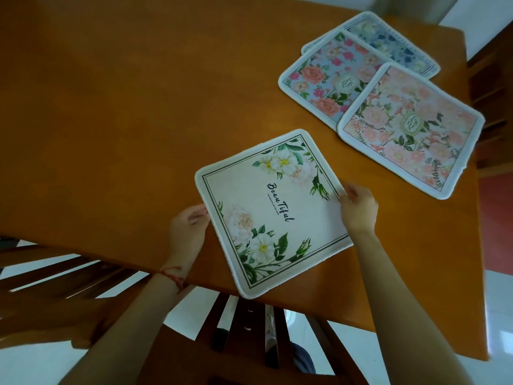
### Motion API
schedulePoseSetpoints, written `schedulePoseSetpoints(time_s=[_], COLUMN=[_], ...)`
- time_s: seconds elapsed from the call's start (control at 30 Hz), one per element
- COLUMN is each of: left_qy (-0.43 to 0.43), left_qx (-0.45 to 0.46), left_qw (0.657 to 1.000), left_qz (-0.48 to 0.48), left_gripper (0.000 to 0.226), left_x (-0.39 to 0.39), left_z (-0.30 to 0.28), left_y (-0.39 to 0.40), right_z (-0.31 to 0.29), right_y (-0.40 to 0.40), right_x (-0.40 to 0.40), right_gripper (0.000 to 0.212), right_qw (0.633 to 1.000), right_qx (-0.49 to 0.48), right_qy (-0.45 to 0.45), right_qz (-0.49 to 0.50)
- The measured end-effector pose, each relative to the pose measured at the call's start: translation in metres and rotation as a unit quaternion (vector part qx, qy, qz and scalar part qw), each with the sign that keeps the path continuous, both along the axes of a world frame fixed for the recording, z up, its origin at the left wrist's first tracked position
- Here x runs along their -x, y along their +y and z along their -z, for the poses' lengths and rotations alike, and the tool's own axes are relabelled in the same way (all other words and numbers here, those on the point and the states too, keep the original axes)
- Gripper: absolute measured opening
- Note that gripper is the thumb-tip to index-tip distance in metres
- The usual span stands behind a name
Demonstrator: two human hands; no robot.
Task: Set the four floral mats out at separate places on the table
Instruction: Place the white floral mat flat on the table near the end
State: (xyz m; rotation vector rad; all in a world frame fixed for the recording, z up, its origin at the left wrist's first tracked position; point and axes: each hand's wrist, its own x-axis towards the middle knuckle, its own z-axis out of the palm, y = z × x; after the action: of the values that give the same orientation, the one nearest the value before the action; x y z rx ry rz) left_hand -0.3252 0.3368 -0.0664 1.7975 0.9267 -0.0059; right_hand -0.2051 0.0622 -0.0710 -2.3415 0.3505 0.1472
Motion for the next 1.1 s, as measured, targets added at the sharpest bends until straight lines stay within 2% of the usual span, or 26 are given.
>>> schedulePoseSetpoints(time_s=[0.2,0.33,0.5,0.73,1.1], left_qy=[-0.039,-0.06,-0.047,-0.025,-0.027], left_qx=[-0.088,-0.102,-0.126,-0.131,-0.129], left_qw=[0.99,0.973,0.951,0.935,0.941], left_qz=[0.104,0.196,0.278,0.327,0.31], left_gripper=[0.029,0.03,0.038,0.043,0.04], left_x=[-0.048,-0.076,-0.111,-0.136,-0.124], left_z=[-0.003,0.001,0.006,0.01,0.013], left_y=[0.016,0.021,0.026,0.026,0.024], right_z=[0.005,0.007,0.013,0.013,0.015], right_y=[-0.013,-0.013,-0.01,-0.005,0.0], right_x=[0.035,0.061,0.087,0.11,0.097], right_gripper=[0.035,0.038,0.037,0.032,0.022], right_qw=[0.998,0.993,0.991,0.98,0.981], right_qx=[-0.012,-0.032,-0.021,-0.035,-0.072], right_qy=[0.0,0.008,0.016,0.03,0.007], right_qz=[0.064,0.11,0.132,0.195,0.178])
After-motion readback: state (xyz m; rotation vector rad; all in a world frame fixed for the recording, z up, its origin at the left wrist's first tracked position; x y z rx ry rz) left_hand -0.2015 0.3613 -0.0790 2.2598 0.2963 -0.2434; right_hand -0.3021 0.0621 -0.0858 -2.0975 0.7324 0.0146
